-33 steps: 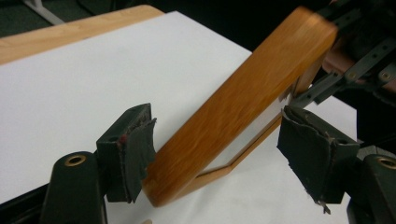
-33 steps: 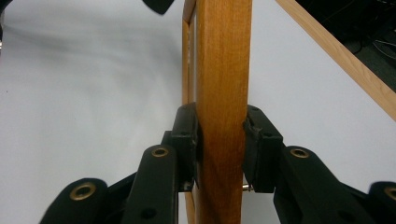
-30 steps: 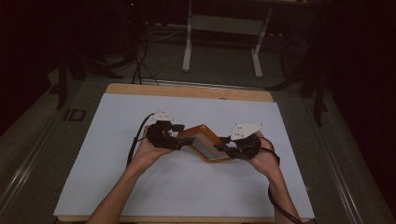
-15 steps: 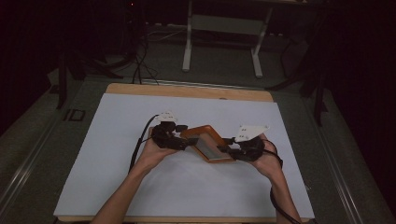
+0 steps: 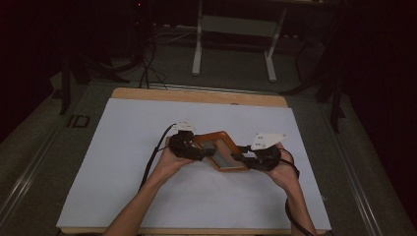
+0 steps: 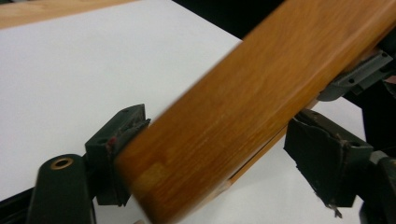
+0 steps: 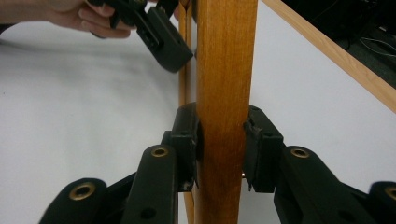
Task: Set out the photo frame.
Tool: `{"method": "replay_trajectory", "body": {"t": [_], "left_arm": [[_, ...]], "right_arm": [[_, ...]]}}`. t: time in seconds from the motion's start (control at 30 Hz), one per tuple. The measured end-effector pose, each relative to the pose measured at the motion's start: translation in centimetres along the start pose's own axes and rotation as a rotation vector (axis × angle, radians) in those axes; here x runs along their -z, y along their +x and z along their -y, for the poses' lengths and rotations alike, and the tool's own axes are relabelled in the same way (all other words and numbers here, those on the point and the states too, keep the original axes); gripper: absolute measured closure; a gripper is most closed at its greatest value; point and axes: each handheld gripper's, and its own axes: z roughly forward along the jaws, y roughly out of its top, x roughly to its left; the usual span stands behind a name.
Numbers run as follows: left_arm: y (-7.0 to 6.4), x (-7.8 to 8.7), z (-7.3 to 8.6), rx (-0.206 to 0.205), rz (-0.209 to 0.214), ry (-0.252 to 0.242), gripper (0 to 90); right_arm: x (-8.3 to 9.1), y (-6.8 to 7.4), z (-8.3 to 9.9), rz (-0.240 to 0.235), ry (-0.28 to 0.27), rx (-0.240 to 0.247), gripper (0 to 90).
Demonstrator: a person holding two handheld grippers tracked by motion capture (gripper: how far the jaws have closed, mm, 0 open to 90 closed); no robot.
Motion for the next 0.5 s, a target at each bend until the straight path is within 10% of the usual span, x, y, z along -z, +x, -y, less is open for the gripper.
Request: {"method": "replay_trajectory", "body": {"t": [0.5], "left_arm": [[-1.0,-1.5,0.2,-0.041,-0.004,-0.025,32.7]], "right_arm": [[0.6,-0.4,1.4,0.054,-0.017,-0.053,68.1]]}}
